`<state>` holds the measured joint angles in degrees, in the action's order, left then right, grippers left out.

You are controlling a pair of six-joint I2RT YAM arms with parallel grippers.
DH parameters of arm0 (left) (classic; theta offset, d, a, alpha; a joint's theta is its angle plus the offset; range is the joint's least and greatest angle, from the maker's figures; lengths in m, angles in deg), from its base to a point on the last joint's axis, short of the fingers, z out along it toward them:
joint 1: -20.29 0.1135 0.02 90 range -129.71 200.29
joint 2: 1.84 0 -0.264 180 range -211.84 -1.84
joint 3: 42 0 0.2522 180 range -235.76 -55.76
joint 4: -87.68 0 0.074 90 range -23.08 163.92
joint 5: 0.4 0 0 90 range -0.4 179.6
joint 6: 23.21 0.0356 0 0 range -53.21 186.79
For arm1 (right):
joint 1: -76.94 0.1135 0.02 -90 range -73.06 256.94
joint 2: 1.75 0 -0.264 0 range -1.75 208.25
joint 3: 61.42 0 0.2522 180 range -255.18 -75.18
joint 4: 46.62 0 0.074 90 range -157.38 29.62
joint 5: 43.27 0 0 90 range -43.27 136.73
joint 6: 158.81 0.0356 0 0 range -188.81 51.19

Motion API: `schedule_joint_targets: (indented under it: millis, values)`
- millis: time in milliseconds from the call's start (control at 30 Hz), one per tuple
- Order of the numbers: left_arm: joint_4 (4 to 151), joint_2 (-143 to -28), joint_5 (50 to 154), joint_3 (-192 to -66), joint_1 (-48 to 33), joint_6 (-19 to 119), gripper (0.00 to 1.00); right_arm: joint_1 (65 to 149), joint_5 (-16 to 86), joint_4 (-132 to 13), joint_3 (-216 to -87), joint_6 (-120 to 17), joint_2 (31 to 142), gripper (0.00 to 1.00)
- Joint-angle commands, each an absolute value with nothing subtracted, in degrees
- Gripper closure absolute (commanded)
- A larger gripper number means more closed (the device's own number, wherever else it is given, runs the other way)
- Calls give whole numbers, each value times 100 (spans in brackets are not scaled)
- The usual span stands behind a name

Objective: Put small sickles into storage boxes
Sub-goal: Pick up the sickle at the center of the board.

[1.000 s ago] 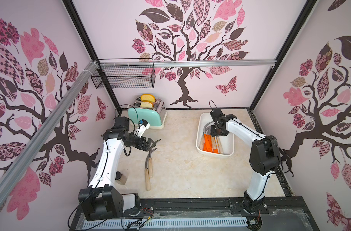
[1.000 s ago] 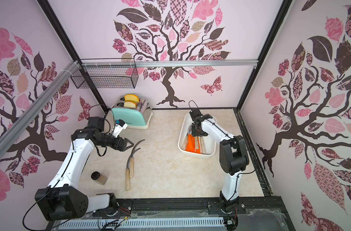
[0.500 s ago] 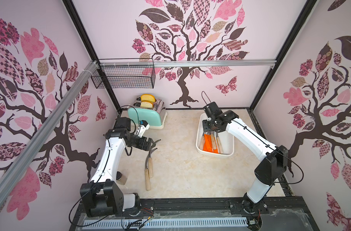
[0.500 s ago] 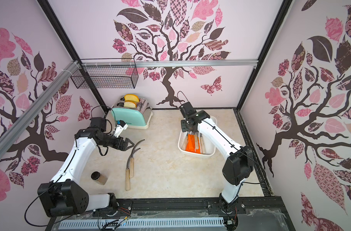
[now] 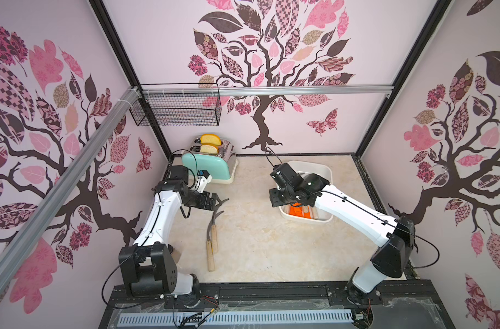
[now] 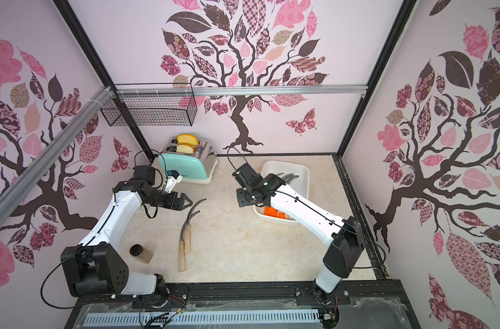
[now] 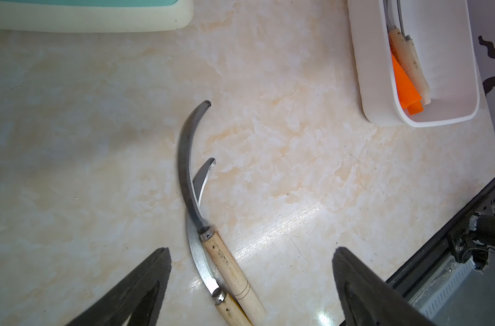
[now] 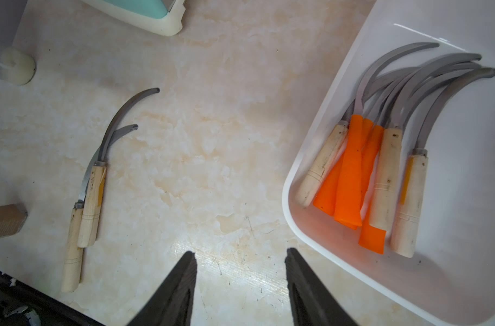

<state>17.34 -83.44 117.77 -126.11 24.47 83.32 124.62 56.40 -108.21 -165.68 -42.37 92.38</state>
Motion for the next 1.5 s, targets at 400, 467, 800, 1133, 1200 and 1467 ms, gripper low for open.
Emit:
schedule_joint_targets:
  millis: [400, 467, 800, 1133, 1200, 1467]
  values:
    - [1917, -8394, 11685, -12886, 2431, 7997, 6, 13205, 5672, -10463, -16310, -3748, 9146, 45]
    - [1882, -8350, 11662, -12906, 2430, 7999, 6, 13238, 5679, -10448, -16273, -3725, 9124, 45]
    - [1914, -8356, 11550, -12842, 2431, 7991, 5, 13840, 5560, -10205, -16407, -3578, 9542, 46]
    - [2020, -8379, 11248, -12914, 2431, 7710, 5, 14372, 5403, -10221, -17193, -3547, 10568, 47]
    - [2073, -8370, 11081, -12913, 2428, 7594, 5, 14400, 5356, -10226, -17324, -3571, 10705, 47]
    - [2136, -8370, 10813, -12940, 2437, 7400, 5, 14479, 5263, -10239, -17891, -3669, 11285, 47]
